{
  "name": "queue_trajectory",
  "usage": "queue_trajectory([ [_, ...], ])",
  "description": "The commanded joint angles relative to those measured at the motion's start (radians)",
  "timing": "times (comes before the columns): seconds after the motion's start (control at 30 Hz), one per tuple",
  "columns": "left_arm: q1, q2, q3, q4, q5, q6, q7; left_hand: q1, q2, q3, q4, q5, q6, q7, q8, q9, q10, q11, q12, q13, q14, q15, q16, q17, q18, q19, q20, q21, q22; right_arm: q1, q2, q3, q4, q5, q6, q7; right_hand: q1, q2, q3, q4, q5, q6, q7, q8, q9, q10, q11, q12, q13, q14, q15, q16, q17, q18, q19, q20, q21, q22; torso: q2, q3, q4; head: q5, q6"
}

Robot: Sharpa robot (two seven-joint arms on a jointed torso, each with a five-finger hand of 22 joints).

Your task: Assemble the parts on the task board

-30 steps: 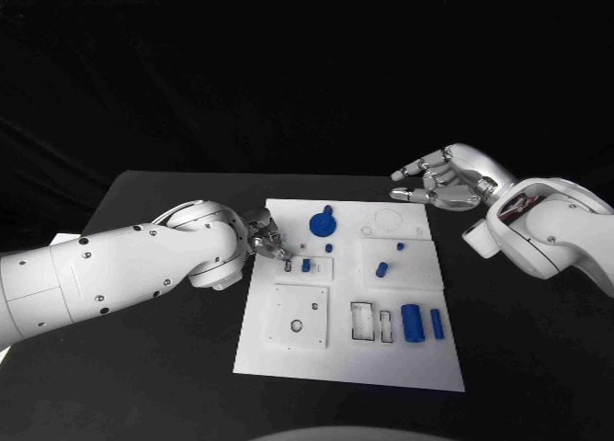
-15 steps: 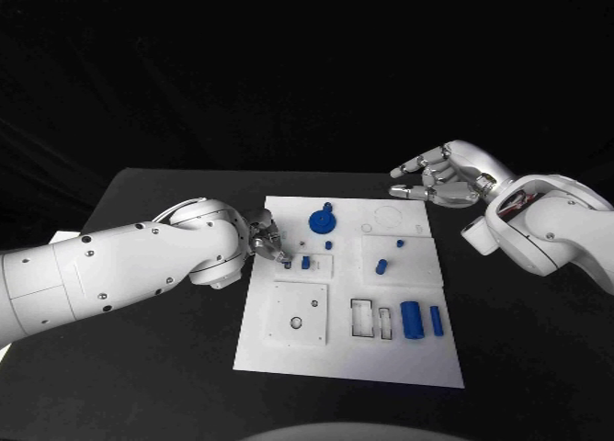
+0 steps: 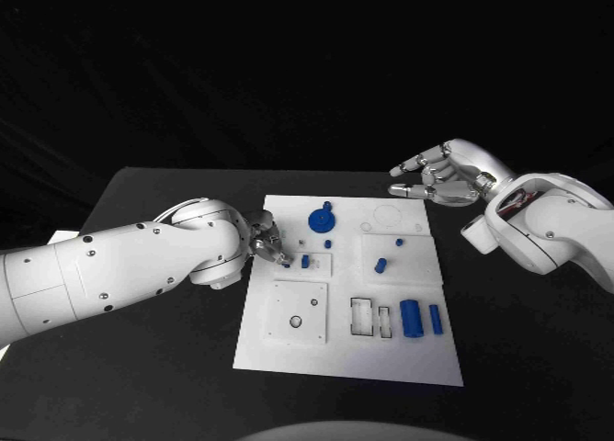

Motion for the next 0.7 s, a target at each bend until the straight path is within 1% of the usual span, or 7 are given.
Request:
queue_trajectory([
  [0.03,-0.001,0.001,-0.001,0.0,-0.001,0.035,-0.003,-0.003,0.009,0.117,-0.111,0.005,0.003,-0.012,0.005,0.001,0.006,0.0,0.002,0.001,0.105,-0.004,0.003,0.263,-0.005,0.055,-0.009,0.005,0.116,-0.001,0.0,0.0,0.001,0.0,0.013,0.004,-0.001,0.007,-0.006,0.0,0.003,-0.004,-0.002,0.004,0.002,-0.008,0.0,-0.003,-0.002,0.08,0.002,-0.004,0.159,0.009,-0.006,0.001,-0.004,-0.001,0.001,-0.0002,0.0001,-0.001,-0.001],
  [0.1,-0.001,0.001,-0.001,0.001,-0.001,0.042,-0.004,-0.003,0.009,0.117,-0.111,0.005,0.003,-0.012,0.005,0.001,0.006,0.0,0.002,0.001,0.105,-0.004,0.003,0.263,-0.005,0.055,-0.009,0.005,0.116,-0.001,-0.001,0.0,0.002,0.0,0.013,0.004,-0.001,0.007,-0.006,0.0,0.003,-0.004,-0.002,0.004,0.002,-0.008,0.0,-0.003,-0.002,0.08,0.002,-0.004,0.159,0.009,-0.006,0.001,-0.004,-0.001,0.001,-0.0004,0.0,0.0,-0.004],
  [0.43,-0.001,0.001,-0.001,0.002,-0.001,0.055,-0.005,-0.004,0.009,0.118,-0.111,0.004,0.003,-0.012,0.005,0.001,0.006,0.0,0.002,0.0,0.105,-0.004,0.003,0.263,-0.005,0.054,-0.009,0.005,0.116,-0.001,-0.001,0.0,0.003,0.0,0.013,0.004,0.0,0.008,-0.007,0.001,0.004,-0.004,-0.002,0.005,0.002,-0.007,0.0,-0.002,-0.001,0.08,0.002,-0.004,0.159,0.009,-0.006,0.001,-0.004,-0.001,0.001,-0.0011,0.0003,0.0,-0.006],
  [0.5,-0.001,0.001,-0.001,0.002,-0.001,0.055,-0.005,-0.004,0.009,0.118,-0.111,0.004,0.003,-0.012,0.005,0.001,0.006,0.0,0.002,0.0,0.105,-0.004,0.003,0.263,-0.005,0.054,-0.009,0.005,0.116,-0.001,-0.001,0.0,0.003,0.0,0.013,0.004,0.0,0.008,-0.007,0.001,0.004,-0.004,-0.002,0.005,0.002,-0.007,0.0,-0.002,-0.001,0.08,0.002,-0.004,0.159,0.009,-0.006,0.001,-0.004,-0.001,0.001,-0.0004,0.0003,0.0,-0.006],
  [0.63,-0.001,0.002,-0.001,-0.001,0.003,0.058,-0.005,-0.013,0.004,0.119,-0.113,0.004,0.006,-0.013,0.011,0.001,0.009,-0.001,0.008,0.006,0.105,-0.004,0.003,0.263,-0.005,0.055,-0.009,0.006,0.118,-0.001,-0.002,0.0,0.003,0.0,0.012,0.004,0.0,0.008,-0.007,0.001,0.004,-0.004,-0.002,0.005,0.002,-0.007,0.0,-0.002,-0.001,0.08,0.002,-0.004,0.159,0.009,-0.006,0.001,-0.004,-0.001,0.0,-0.0002,0.0002,0.0,-0.006],
  [0.7,-0.001,0.002,-0.001,-0.004,0.005,0.06,-0.005,-0.03,-0.001,0.113,-0.109,0.002,0.01,-0.017,0.017,0.001,0.011,-0.003,0.011,0.009,0.105,-0.005,0.003,0.263,-0.005,0.055,-0.01,0.006,0.118,-0.001,-0.002,0.0,0.003,0.0,0.012,0.004,0.0,0.008,-0.007,0.001,0.004,-0.004,-0.002,0.005,0.002,-0.007,0.0,-0.002,-0.001,0.08,0.002,-0.004,0.159,0.009,-0.006,0.001,-0.004,-0.001,0.001,-0.0007,0.0004,0.0,-0.007],
])
